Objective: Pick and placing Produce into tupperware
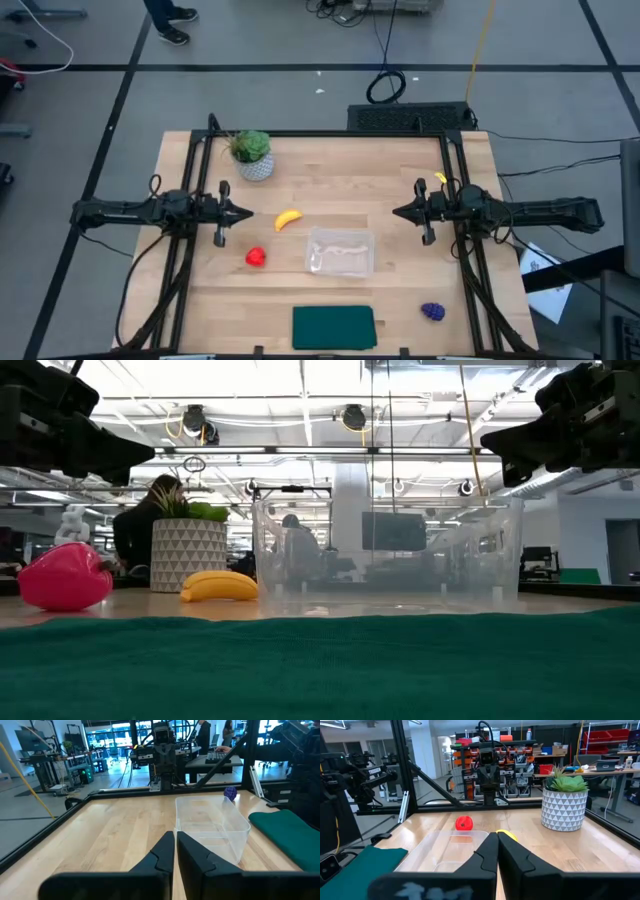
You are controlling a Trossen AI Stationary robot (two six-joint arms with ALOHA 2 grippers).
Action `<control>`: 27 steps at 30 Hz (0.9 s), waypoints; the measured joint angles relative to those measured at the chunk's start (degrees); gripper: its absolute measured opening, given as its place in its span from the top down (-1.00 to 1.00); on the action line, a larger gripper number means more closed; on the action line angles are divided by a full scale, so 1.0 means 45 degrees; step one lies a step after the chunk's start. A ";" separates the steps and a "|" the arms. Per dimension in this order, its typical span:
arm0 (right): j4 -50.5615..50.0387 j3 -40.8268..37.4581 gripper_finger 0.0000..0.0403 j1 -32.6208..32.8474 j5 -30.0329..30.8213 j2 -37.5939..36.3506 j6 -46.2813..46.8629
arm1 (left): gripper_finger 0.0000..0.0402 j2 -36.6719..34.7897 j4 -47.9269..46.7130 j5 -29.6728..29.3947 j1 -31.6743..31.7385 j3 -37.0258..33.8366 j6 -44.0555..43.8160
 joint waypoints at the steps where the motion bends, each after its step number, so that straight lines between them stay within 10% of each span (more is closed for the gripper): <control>1: -0.0001 -0.0001 1.00 -0.0004 0.0000 0.0000 0.0000 | 0.87 0.0000 0.0002 -0.0004 0.0001 0.0000 0.0000; 27: -0.0002 -0.0005 1.00 -0.0005 -0.0003 -0.0002 0.0000 | 0.87 0.0001 -0.0002 -0.0003 -0.0001 0.0000 0.0000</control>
